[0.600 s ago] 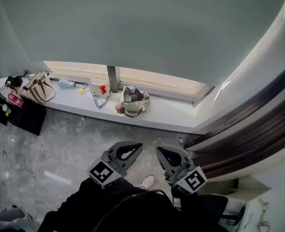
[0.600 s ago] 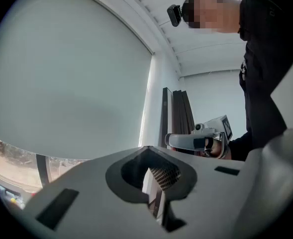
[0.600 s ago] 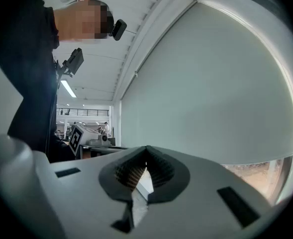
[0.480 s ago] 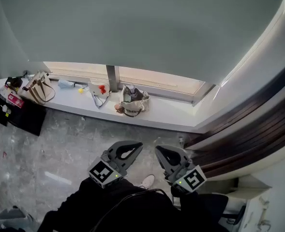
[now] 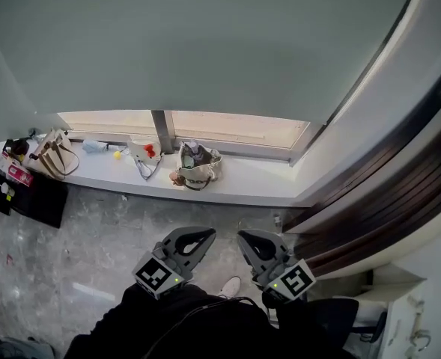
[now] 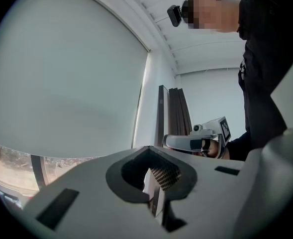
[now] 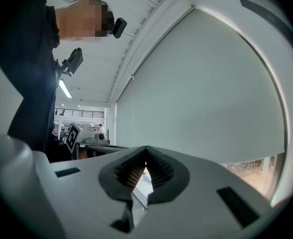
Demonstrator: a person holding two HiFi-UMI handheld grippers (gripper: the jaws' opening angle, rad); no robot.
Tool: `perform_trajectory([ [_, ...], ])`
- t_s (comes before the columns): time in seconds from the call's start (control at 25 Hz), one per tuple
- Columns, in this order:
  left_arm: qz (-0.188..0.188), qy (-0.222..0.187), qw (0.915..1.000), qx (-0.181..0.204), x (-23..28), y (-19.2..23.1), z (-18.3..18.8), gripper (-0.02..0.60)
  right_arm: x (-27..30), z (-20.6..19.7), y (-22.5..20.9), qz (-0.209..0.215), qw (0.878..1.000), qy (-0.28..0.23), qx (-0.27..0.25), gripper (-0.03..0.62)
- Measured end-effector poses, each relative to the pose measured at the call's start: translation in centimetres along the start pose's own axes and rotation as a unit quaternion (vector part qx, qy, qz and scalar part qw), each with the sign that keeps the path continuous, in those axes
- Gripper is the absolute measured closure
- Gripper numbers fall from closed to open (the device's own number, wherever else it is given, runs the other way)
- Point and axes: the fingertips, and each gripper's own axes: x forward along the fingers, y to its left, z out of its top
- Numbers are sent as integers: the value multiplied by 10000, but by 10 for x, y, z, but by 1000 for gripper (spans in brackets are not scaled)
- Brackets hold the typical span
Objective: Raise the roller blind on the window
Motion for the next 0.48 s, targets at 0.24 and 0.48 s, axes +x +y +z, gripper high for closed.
perform_trajectory([
  [0.24, -194, 101, 9997, 66, 29, -22, -7, 586, -31, -5, -18, -240, 9997, 67, 61, 591],
  [0.48, -394, 257, 9989, 50, 87, -45, -15, 584, -80, -5, -62, -598, 9982, 35, 22, 591],
])
